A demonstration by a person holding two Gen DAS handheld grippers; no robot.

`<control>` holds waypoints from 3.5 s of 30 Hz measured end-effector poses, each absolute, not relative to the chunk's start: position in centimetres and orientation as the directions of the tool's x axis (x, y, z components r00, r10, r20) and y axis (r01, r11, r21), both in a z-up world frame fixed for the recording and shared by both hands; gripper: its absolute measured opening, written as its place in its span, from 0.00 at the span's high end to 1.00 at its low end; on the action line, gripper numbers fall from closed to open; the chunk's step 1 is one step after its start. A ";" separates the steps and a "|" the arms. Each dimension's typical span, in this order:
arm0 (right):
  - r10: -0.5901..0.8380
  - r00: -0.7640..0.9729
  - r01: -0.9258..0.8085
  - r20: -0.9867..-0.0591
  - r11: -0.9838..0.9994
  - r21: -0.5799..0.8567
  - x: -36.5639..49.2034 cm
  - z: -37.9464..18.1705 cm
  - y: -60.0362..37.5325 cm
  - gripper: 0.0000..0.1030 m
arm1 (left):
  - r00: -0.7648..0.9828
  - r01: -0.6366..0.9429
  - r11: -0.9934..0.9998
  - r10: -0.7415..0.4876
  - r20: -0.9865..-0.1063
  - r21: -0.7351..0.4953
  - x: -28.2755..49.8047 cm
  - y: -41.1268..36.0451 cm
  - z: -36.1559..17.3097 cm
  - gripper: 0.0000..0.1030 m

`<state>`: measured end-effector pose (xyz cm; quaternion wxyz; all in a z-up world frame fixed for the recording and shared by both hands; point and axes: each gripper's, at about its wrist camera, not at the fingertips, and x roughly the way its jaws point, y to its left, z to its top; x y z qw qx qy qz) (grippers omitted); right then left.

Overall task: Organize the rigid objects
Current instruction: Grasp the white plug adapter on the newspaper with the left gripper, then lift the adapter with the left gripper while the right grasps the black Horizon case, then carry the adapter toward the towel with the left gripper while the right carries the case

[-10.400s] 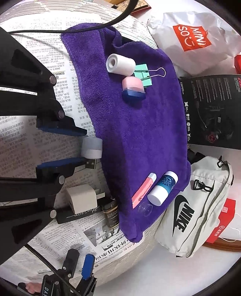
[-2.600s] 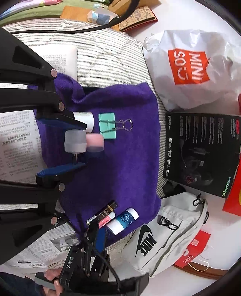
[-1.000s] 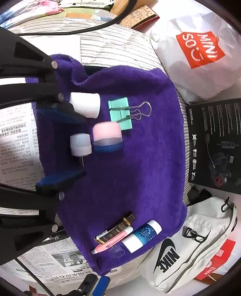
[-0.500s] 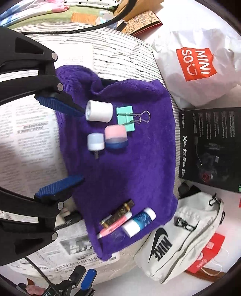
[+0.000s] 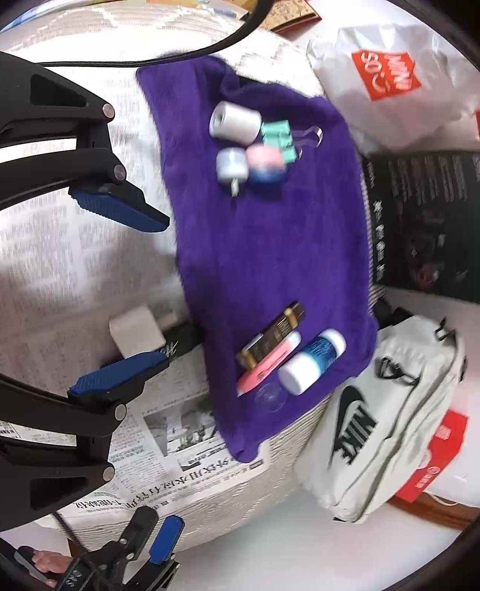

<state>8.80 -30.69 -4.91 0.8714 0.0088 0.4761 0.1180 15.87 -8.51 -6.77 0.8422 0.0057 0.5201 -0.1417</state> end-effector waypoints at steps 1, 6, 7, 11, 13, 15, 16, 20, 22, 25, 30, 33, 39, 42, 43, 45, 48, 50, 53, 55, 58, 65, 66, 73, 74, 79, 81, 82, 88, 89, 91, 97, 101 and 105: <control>0.210 0.517 -0.194 -0.830 0.973 0.126 8.6 -5.1 -30.8 0.59 | 0.413 0.250 0.958 -0.236 -0.880 -0.140 15.8 -8.9 -7.0 0.36; 0.205 0.509 -0.191 -0.836 0.974 0.122 7.9 -5.9 -31.2 0.59 | 0.390 0.257 0.961 -0.198 -0.899 -0.100 15.6 -9.9 -8.6 0.36; 0.205 0.509 -0.190 -0.836 0.974 0.123 7.9 -6.0 -31.2 0.59 | 0.389 0.258 0.961 -0.194 -0.901 -0.096 15.6 -9.8 -8.7 0.36; 0.215 0.499 -0.190 -0.840 0.972 0.136 7.9 -6.8 -31.1 0.59 | 0.392 0.247 0.964 -0.190 -0.900 -0.096 15.2 -8.9 -8.8 0.36; 0.224 0.494 -0.198 -0.840 0.970 0.142 7.9 -7.2 -30.8 0.59 | 0.397 0.245 0.964 -0.194 -0.897 -0.100 15.1 -8.5 -8.8 0.36; 0.230 0.488 -0.206 -0.842 0.968 0.145 8.0 -7.5 -30.4 0.59 | 0.404 0.248 0.964 -0.190 -0.895 -0.094 15.2 -8.5 -8.7 0.36; 0.234 0.482 -0.210 -0.844 0.966 0.148 8.1 -7.7 -30.2 0.59 | 0.406 0.252 0.964 -0.190 -0.894 -0.091 15.3 -8.6 -8.7 0.36; 0.239 0.474 -0.222 -0.848 0.964 0.147 8.3 -7.9 -29.7 0.59 | 0.427 0.295 0.955 -0.170 -0.888 -0.041 15.1 -9.5 -9.3 0.36; 0.235 0.473 -0.222 -0.849 0.965 0.143 8.3 -7.9 -29.6 0.59 | 0.443 0.311 0.950 -0.170 -0.880 -0.026 15.0 -9.8 -9.5 0.37; 0.229 0.468 -0.211 -0.854 0.967 0.144 8.4 -8.2 -29.9 0.59 | 0.446 0.325 0.945 -0.193 -0.874 -0.043 14.9 -9.9 -9.8 0.55; 0.216 0.460 -0.195 -0.861 0.971 0.140 8.7 -8.6 -30.3 0.59 | 0.441 0.362 0.931 -0.219 -0.870 -0.050 14.5 -10.3 -10.2 0.73; 0.216 0.457 -0.192 -0.863 0.971 0.142 8.8 -8.8 -30.2 0.59 | 0.447 0.367 0.929 -0.230 -0.864 -0.057 14.3 -10.3 -10.0 0.75; 0.223 0.460 -0.216 -0.859 0.967 0.135 9.7 -8.5 -28.4 0.59 | 0.469 0.323 0.946 -0.191 -0.862 -0.034 14.2 -7.9 -9.8 0.75; 0.235 0.467 -0.236 -0.853 0.962 0.136 10.6 -8.3 -26.8 0.59 | 0.476 0.281 0.959 -0.166 -0.864 -0.030 14.4 -5.9 -9.7 0.75; 0.239 0.467 -0.240 -0.851 0.961 0.137 11.0 -8.4 -26.2 0.59 | 0.476 0.273 0.962 -0.164 -0.864 -0.032 14.4 -5.3 -9.7 0.75; 0.247 0.467 -0.247 -0.849 0.958 0.143 11.8 -8.5 -25.1 0.59 | 0.479 0.253 0.967 -0.152 -0.864 -0.030 14.3 -4.2 -9.7 0.75; 0.246 0.464 -0.252 -0.851 0.958 0.139 12.8 -8.8 -23.5 0.59 | 0.482 0.231 0.972 -0.147 -0.864 -0.037 14.2 -2.8 -9.6 0.75; 0.247 0.461 -0.253 -0.852 0.957 0.141 13.2 -9.0 -22.7 0.59 | 0.488 0.218 0.975 -0.143 -0.861 -0.039 14.0 -2.0 -9.6 0.75; 0.250 0.456 -0.260 -0.854 0.955 0.142 13.8 -9.2 -21.4 0.59 | 0.489 0.205 0.977 -0.148 -0.859 -0.052 13.6 -1.1 -9.8 0.75; 0.239 0.455 -0.259 -0.858 0.957 0.129 14.1 -9.5 -20.8 0.59 | 0.484 0.207 0.976 -0.157 -0.861 -0.062 13.5 -0.8 -9.9 0.75; 0.231 0.455 -0.259 -0.860 0.958 0.120 14.4 -9.7 -20.0 0.59 | 0.488 0.201 0.977 -0.165 -0.857 -0.074 13.5 -0.4 -9.9 0.75; 0.159 0.487 -0.270 -0.859 0.963 0.026 14.7 -10.3 -17.9 0.59 | 0.487 0.210 0.974 -0.183 -0.854 -0.089 13.5 -0.1 -9.8 0.75; 0.147 0.491 -0.265 -0.859 0.964 0.014 14.7 -10.3 -17.8 0.59 | 0.488 0.211 0.973 -0.185 -0.853 -0.090 13.5 0.0 -9.8 0.75; 0.118 0.511 -0.228 -0.851 0.974 -0.002 14.6 -10.4 -17.8 0.65 | 0.491 0.208 0.973 -0.195 -0.849 -0.103 13.2 0.4 -9.7 0.75; 0.118 0.511 -0.226 -0.851 0.974 -0.001 14.6 -10.4 -17.8 0.67 | 0.491 0.207 0.973 -0.198 -0.849 -0.107 13.2 0.5 -9.7 0.75; 0.120 0.504 -0.225 -0.856 0.974 0.005 14.5 -10.3 -17.8 0.78 | 0.487 0.210 0.972 -0.201 -0.850 -0.109 13.1 0.5 -9.6 0.75; 0.127 0.501 -0.227 -0.856 0.974 0.012 14.5 -10.2 -17.9 0.78 | 0.488 0.213 0.972 -0.197 -0.850 -0.103 13.1 0.5 -9.6 0.75; 0.132 0.497 -0.229 -0.858 0.973 0.018 14.4 -10.2 -18.0 0.78 | 0.488 0.213 0.972 -0.197 -0.850 -0.103 13.1 0.5 -9.6 0.75; 0.126 0.488 -0.231 -0.864 0.973 0.012 14.3 -10.1 -18.2 0.78 | 0.489 0.215 0.972 -0.192 -0.851 -0.096 13.1 0.3 -9.7 0.75; 0.123 0.489 -0.231 -0.864 0.973 0.008 14.3 -10.1 -18.1 0.78 | 0.490 0.214 0.972 -0.192 -0.850 -0.096 13.1 0.3 -9.7 0.75; 0.116 0.491 -0.227 -0.864 0.974 0.001 14.4 -10.2 -18.0 0.78 | 0.489 0.215 0.972 -0.191 -0.851 -0.094 13.2 0.3 -9.7 0.75; 0.101 0.499 -0.232 -0.861 0.972 -0.021 14.7 -10.3 -17.6 0.77 | 0.490 0.216 0.972 -0.191 -0.851 -0.094 13.1 0.3 -9.7 0.75; 0.110 0.508 -0.232 -0.855 0.973 -0.012 14.7 -10.3 -17.7 0.78 | 0.490 0.215 0.972 -0.190 -0.850 -0.094 13.1 0.3 -9.7 0.75; 0.120 0.511 -0.237 -0.851 0.972 -0.005 14.6 -10.3 -17.8 0.79 | 0.489 0.215 0.972 -0.191 -0.851 -0.094 13.2 0.3 -9.7 0.75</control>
